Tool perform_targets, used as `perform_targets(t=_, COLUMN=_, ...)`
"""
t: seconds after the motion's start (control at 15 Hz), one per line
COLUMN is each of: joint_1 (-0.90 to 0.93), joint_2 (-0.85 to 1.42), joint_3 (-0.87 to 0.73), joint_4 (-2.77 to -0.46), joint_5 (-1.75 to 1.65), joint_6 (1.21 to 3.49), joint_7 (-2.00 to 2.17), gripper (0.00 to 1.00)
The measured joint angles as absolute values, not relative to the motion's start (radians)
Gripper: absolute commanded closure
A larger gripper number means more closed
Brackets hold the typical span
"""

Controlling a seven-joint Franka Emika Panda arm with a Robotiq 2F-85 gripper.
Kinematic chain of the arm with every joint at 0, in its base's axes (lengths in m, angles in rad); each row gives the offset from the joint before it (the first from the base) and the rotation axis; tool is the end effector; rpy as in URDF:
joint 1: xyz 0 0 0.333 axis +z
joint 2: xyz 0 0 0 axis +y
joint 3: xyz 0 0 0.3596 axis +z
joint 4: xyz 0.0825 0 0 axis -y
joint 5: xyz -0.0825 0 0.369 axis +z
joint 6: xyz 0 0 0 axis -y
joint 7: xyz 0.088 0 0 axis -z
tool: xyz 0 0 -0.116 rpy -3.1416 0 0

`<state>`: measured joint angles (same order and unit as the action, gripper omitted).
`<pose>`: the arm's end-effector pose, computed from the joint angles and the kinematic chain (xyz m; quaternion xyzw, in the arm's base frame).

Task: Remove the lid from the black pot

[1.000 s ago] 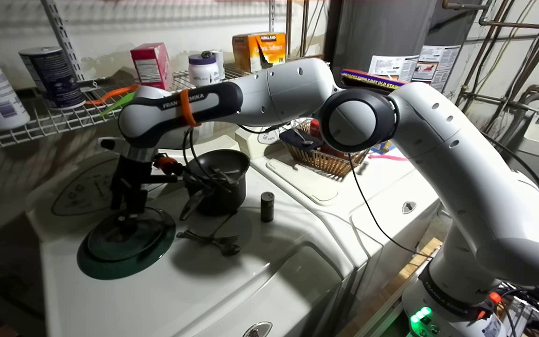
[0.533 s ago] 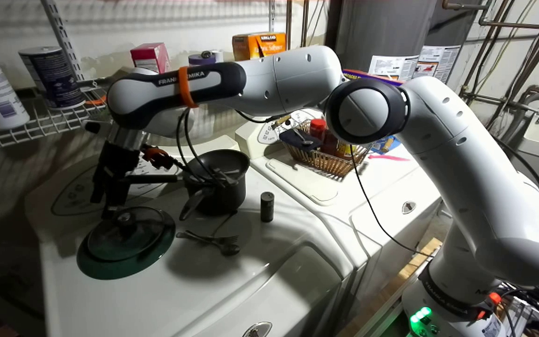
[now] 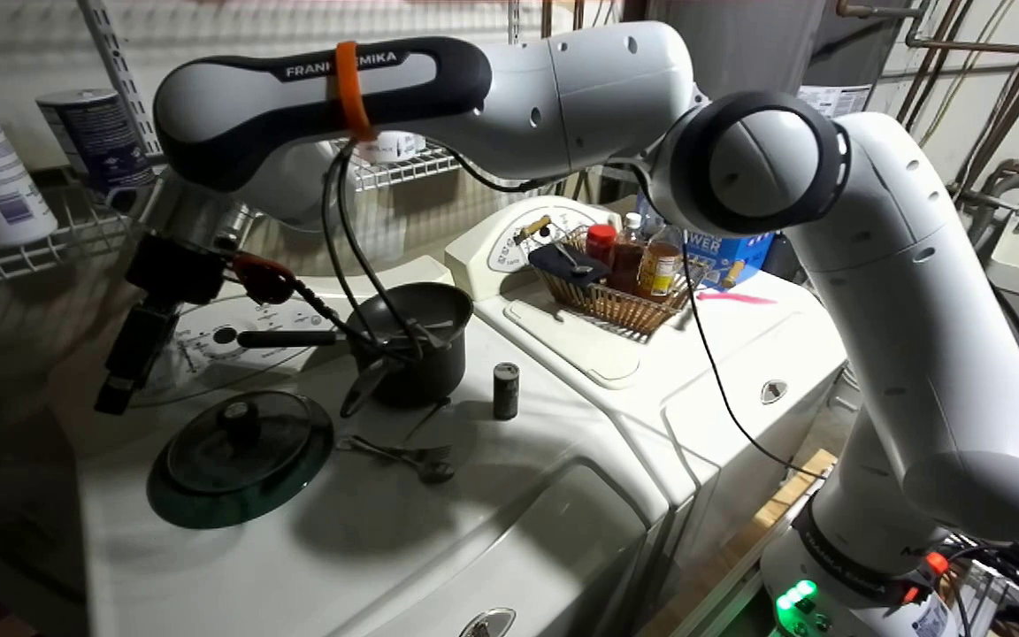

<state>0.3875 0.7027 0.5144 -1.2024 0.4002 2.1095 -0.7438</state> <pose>0.5597 0.5359 0.4713 -0.7357 -0.5755 -0.1099 0.3398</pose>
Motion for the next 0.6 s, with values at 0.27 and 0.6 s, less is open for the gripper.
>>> perform_targets(t=0.27, joint_1=0.422, joint_2=0.586, joint_3=0.511, joint_4=-1.268, joint_5=0.392, joint_6=2.078, joint_7=-0.475, gripper=0.00)
perform_targets(t=0.6, joint_1=0.423, joint_2=0.579, joint_3=0.509, joint_4=-1.275, joint_5=0.390, joint_6=2.076, joint_7=-0.468, gripper=0.00)
